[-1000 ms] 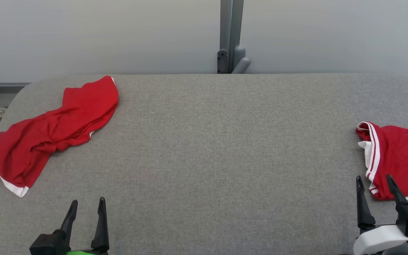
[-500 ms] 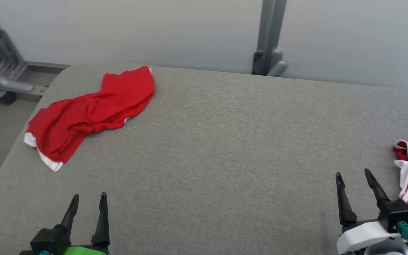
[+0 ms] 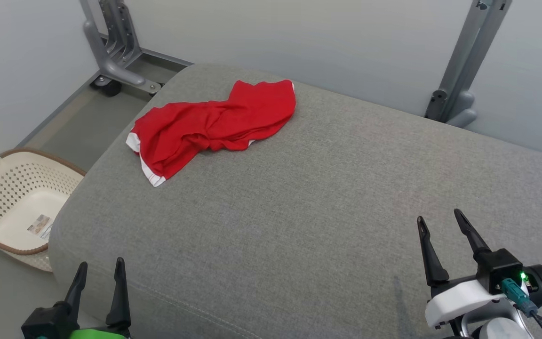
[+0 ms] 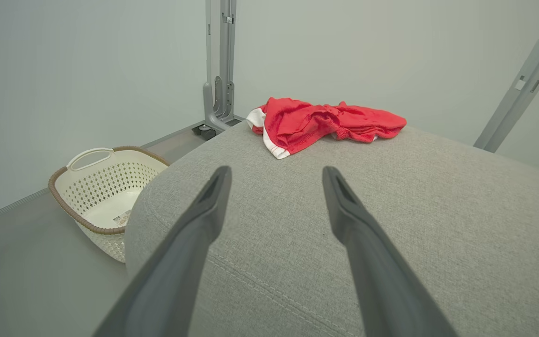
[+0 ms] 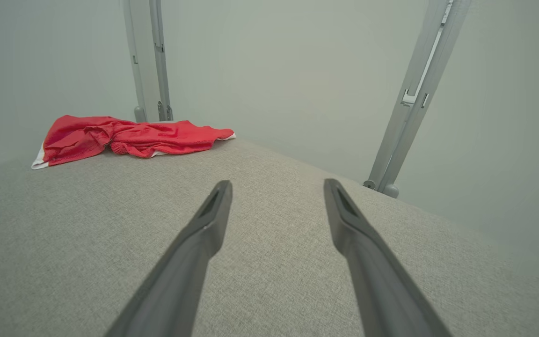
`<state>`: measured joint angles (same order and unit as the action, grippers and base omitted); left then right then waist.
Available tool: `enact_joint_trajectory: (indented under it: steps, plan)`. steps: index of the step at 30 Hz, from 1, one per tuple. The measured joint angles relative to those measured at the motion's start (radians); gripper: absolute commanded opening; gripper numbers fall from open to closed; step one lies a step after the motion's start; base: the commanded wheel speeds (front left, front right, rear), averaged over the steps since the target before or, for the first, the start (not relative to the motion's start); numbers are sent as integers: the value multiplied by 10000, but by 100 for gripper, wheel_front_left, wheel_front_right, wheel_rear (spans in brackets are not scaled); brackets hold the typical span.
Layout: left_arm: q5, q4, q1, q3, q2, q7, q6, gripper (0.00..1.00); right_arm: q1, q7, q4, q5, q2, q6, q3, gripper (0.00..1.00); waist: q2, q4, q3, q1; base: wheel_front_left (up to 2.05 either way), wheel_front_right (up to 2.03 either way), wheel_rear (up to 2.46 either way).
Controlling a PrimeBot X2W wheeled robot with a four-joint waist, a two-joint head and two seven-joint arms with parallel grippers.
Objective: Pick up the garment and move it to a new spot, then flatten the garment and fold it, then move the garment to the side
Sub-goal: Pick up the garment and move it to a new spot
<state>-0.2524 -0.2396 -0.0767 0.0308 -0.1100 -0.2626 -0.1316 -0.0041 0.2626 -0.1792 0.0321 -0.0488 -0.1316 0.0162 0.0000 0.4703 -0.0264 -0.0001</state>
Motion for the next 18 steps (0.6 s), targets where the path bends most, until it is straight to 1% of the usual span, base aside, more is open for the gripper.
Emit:
enact_joint_trajectory:
  steps: [3, 7, 11, 12, 13, 16, 18]
  plan:
    - [-222, -6, 192, -79, -12, 0, 0, 100, -157, 0, 50, 205, 10, 0, 50, 100, 0, 177, 117, 0, 0, 0, 0]
    - [-663, -96, 1012, -337, -71, 0, 0, 100, -641, 0, 184, 483, -59, 0, 213, 100, 0, 255, 461, 0, 0, 0, 0]
    - [-1323, -453, 2309, -669, -144, 0, 0, 100, -1344, 2, 420, 723, -468, 0, 445, 100, 0, 295, 1044, 0, 0, 0, 0]
    - [-1586, -616, 2755, -794, -142, -2, 0, 100, -1568, 2, 493, 840, -623, 0, 470, 100, 0, 304, 1237, 1, 0, 0, 0]
    - [-2128, -982, 3738, -1118, -194, -2, 0, 100, -2068, 0, 614, 997, -986, 0, 527, 100, 0, 320, 1668, 1, 0, 0, 0]
    - [-3469, -1873, 5178, -1781, -370, 50, 0, 100, -2809, 2, 834, 1152, -1499, 0, 623, 100, 0, 321, 2418, 1, 0, 0, 0]
    - [-4215, -2437, 6075, -2337, -690, 290, 0, 100, -3249, 2, 965, 1221, -1797, 0, 727, 100, 0, 291, 2969, 2, 0, 0, 0]
